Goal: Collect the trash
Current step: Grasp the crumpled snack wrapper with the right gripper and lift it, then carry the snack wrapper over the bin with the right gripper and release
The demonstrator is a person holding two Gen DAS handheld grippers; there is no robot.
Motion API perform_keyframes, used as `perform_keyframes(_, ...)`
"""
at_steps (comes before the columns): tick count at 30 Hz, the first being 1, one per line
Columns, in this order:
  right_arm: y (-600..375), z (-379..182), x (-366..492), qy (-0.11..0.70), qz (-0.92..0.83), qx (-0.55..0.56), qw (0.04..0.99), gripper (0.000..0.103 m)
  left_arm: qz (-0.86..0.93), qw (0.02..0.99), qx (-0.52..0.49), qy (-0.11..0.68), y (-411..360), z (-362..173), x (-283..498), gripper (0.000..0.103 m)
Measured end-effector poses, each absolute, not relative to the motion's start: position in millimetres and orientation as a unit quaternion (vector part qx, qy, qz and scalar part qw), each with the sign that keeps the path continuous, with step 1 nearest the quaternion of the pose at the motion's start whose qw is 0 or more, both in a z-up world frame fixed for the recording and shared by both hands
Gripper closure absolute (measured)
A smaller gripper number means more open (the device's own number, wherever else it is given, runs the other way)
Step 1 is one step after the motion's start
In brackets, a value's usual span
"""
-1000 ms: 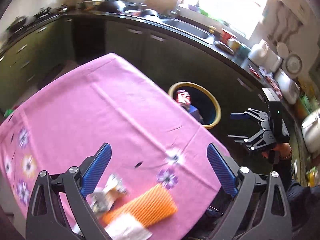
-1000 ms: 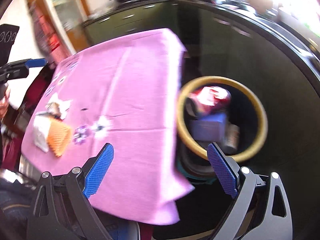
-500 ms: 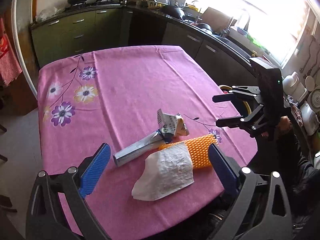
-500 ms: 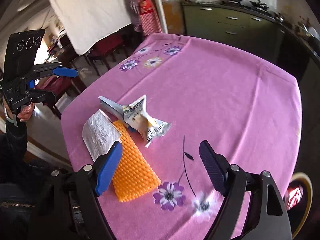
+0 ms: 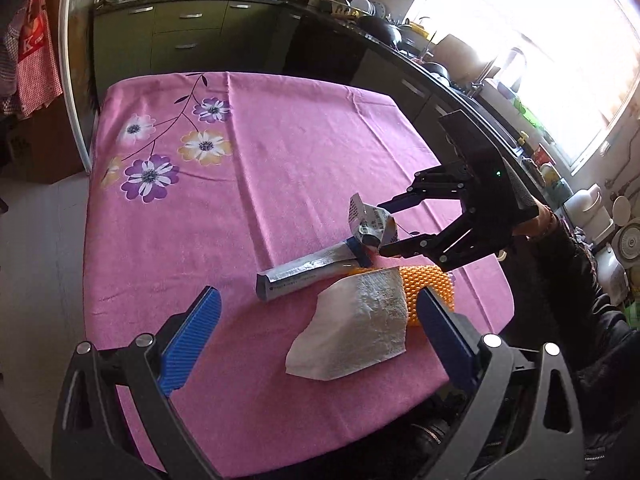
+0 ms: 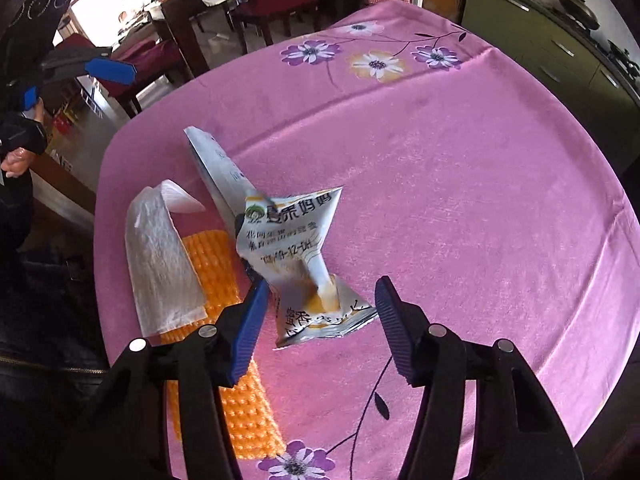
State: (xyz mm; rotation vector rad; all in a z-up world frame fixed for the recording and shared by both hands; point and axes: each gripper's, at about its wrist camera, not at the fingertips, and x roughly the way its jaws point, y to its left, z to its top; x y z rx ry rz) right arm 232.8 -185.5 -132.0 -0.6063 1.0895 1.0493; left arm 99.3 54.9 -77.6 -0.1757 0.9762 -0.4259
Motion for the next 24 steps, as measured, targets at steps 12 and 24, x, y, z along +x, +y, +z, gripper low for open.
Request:
perform_keyframes(12, -158, -139, 246, 0.462, 0.458, -0.355, 0.672, 0.047, -0.205, 0.848, -0.097, 0.479, 55, -92, 110, 0.010)
perform_keyframes(24, -163, -142, 251, 0.481, 0.459, -0.327, 0.671, 0.068, -0.219, 0.846, -0.091, 0.477, 48, -90, 110, 0.010)
